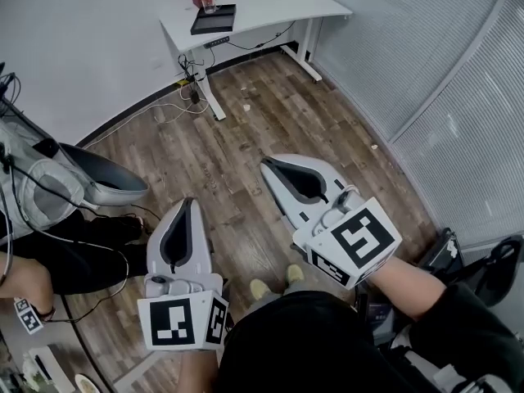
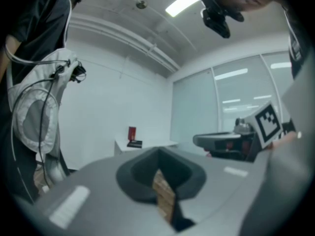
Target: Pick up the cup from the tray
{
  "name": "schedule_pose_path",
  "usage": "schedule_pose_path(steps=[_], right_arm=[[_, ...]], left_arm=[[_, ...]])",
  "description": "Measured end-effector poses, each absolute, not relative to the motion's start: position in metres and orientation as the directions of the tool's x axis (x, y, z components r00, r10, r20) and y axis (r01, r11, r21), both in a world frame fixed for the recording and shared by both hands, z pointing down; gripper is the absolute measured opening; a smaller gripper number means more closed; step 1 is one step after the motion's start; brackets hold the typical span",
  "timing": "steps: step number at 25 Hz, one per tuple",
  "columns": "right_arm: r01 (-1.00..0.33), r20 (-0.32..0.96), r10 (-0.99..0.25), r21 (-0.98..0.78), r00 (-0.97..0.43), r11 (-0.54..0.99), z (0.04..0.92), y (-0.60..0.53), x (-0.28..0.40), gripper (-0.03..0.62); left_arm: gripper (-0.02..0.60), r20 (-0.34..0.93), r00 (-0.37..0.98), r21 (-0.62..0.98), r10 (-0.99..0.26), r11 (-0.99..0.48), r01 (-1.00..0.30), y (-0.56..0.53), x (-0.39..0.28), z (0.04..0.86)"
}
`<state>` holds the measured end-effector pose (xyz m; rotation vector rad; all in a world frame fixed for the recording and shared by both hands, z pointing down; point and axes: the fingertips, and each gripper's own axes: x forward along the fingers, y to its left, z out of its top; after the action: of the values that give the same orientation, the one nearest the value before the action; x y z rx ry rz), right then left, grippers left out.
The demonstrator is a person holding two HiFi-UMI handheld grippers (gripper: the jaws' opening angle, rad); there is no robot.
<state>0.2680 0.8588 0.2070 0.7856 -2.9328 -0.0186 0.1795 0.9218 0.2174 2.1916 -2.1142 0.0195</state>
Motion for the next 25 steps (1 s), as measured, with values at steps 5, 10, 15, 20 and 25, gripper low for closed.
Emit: schedule_pose_path(steps=[5, 10, 15, 20, 25], right_arm=[[-0.504, 0.103, -0.505, 0.042, -0.857, 0.863, 0.209, 0.863, 0.254, 0.014], [-0.507, 0.116, -0.509, 0.049, -0.853, 0.86, 0.209, 0.867, 0.247, 0.014], [-0.51, 0.123, -0.513, 0.053, -0.85, 0.858, 0.205, 0.862, 0.244, 0.014], [-0.512, 0.113, -0.516, 0.063, -0.849, 0.857, 0.222, 0.883, 0.251, 0.014], [-0.506, 0.103, -0.51, 0.067, -0.854, 0.86, 0.234, 0.891, 0.26, 0.014]], left_arm=[[-0.002, 0.081, 0.027, 0.066, -0.996, -0.021, -0.998, 0.93, 0.16, 0.222], [-0.002, 0.083, 0.031, 0.065, -0.996, -0.026, -0.998, 0.934, 0.154, 0.221], [-0.002, 0.074, 0.03, 0.062, -0.997, -0.026, -0.998, 0.928, 0.151, 0.213], [-0.002, 0.054, 0.032, 0.059, -0.998, -0.028, -0.998, 0.949, 0.158, 0.228], [-0.002, 0.034, 0.027, 0.06, -0.999, -0.025, -0.998, 0.959, 0.167, 0.238]])
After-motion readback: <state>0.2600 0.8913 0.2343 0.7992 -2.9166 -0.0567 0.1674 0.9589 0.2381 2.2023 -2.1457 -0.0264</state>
